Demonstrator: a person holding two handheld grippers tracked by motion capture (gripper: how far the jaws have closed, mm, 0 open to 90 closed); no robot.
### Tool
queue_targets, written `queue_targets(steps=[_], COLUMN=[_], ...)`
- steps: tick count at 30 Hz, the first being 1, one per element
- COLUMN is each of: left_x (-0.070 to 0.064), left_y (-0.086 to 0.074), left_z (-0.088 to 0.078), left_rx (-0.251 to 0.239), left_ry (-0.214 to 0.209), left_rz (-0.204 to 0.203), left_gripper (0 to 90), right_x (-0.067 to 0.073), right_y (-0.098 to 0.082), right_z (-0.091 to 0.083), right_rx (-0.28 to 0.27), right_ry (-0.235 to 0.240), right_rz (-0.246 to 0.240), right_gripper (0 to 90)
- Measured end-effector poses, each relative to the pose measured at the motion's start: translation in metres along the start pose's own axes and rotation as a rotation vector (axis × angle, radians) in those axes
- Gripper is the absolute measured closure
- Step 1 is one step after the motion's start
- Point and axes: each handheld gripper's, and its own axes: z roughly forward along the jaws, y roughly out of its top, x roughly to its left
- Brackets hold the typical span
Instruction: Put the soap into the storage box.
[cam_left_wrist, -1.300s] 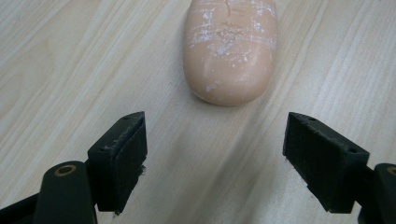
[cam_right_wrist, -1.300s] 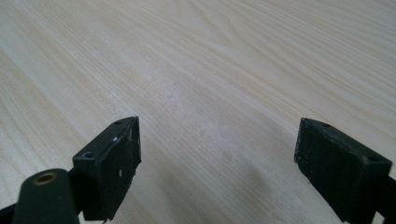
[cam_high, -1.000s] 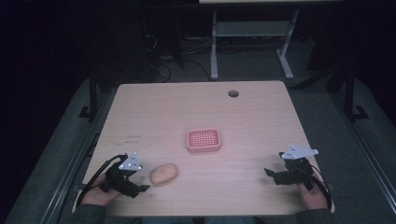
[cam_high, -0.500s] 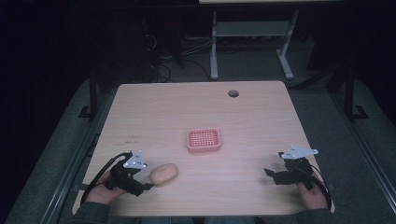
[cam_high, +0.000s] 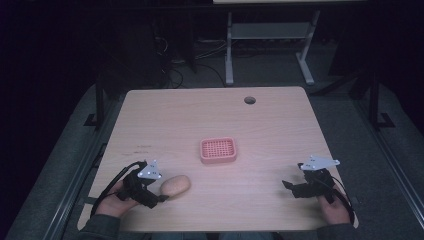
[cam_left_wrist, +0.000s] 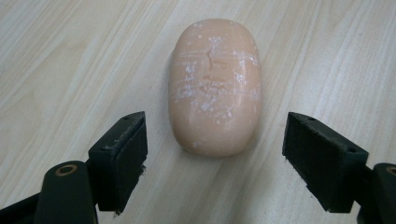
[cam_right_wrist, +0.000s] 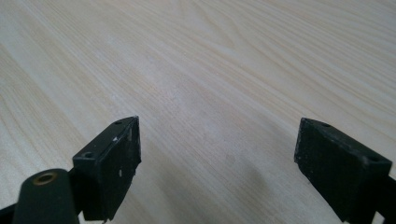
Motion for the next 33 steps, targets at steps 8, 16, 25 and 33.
queue_targets(steps=[8,16,25,33], left_x=[0.001,0.001,-0.001,0.001], left_y=[0.005,0.009,0.018,0.021], left_z=[0.004,0.009,0.015,0.022], left_rx=[0.007,0.022,0.033,0.052], left_ry=[-0.005,-0.009,-0.011,-0.024], left_rz=[0.010,0.018,0.041,0.045], left_gripper=[22.4,22.4,22.4,22.4], right_x=[-0.001,0.000,0.000,0.000], right_y=[0.000,0.000,0.000,0.000], right_z=[0.000,0.002,0.002,0.001], right_rx=[0.000,0.005,0.005,0.004], right_ry=[0.003,0.007,0.007,0.007], right_rz=[-0.005,-0.007,-0.006,-0.007], right_gripper=[14.1,14.2,14.1,14.1])
